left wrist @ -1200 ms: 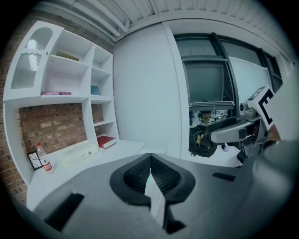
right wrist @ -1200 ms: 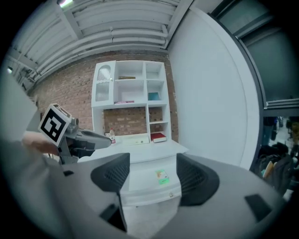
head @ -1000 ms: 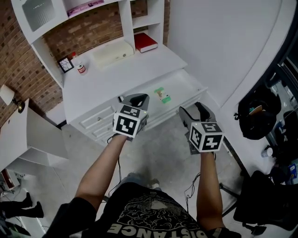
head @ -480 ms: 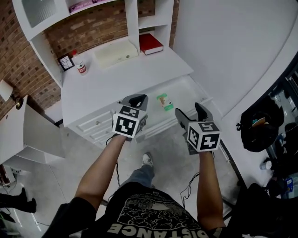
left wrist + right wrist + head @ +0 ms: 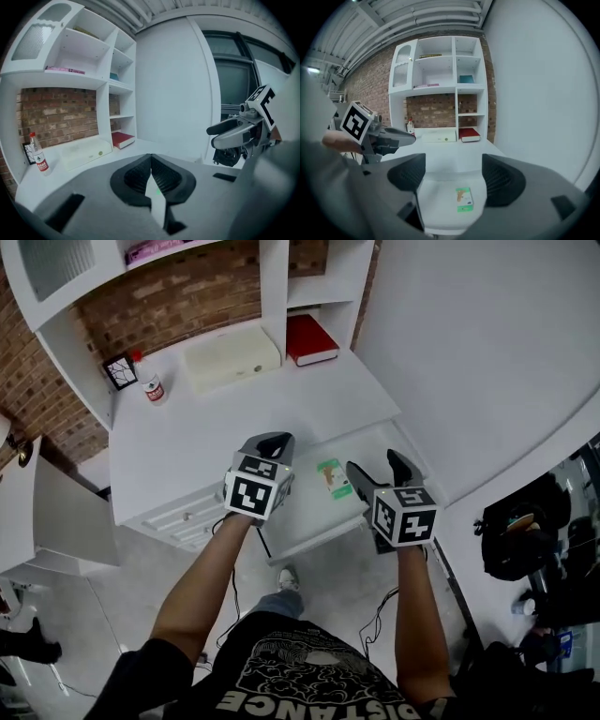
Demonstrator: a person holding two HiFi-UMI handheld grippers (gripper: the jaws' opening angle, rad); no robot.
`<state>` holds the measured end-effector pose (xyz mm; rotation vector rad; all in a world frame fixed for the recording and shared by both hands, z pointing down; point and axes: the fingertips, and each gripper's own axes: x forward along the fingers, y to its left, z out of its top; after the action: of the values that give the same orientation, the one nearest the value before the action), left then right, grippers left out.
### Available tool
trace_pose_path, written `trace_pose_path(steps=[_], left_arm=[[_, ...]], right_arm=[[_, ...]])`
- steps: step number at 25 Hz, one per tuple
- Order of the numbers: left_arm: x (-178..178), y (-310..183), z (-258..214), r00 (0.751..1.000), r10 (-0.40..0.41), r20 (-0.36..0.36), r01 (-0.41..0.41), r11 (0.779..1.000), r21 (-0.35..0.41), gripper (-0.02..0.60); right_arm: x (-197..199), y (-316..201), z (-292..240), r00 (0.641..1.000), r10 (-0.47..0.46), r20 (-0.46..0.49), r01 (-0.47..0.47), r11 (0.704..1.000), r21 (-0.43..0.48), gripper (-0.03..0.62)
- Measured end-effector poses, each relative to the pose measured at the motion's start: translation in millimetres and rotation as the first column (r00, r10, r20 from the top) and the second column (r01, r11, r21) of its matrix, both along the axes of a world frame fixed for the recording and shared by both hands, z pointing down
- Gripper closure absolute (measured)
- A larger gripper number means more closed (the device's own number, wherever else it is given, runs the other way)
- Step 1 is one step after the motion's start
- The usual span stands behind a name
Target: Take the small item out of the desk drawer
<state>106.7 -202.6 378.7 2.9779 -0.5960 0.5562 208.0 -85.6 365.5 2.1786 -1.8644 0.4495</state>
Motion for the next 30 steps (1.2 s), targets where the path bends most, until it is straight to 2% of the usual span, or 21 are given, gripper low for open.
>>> trace_pose_path(steps=[6, 11, 20, 26, 30], left_arm=[[20, -65, 6, 1.0, -0.023, 0.004, 0.023, 1.0, -0.022, 0.572], [36, -100, 16, 1.0, -0.024, 0.01, 0.024, 0.999, -0.043, 0.572], [46, -125, 40, 0.999, -0.036, 0.025, 0.038, 0.996, -0.087, 0.572], [41, -124, 63, 0.997, -0.06, 0.046, 0.065, 0.991, -0.114, 0.572], [35, -122, 77, 0.994, -0.098, 0.054, 0.104, 0.987, -0.121, 0.572]], right_arm=[[22, -64, 4, 1.0, -0.025, 0.011, 0.025, 0.999, -0.032, 0.202], [36, -102, 14, 0.999, -0.033, 0.022, 0.034, 0.997, -0.063, 0.193], [46, -126, 58, 0.996, -0.05, 0.077, 0.063, 0.983, -0.175, 0.166], [45, -127, 109, 0.988, -0.087, 0.128, 0.122, 0.947, -0.296, 0.156], [50, -125, 142, 0.982, -0.069, 0.177, 0.129, 0.926, -0.354, 0.138]])
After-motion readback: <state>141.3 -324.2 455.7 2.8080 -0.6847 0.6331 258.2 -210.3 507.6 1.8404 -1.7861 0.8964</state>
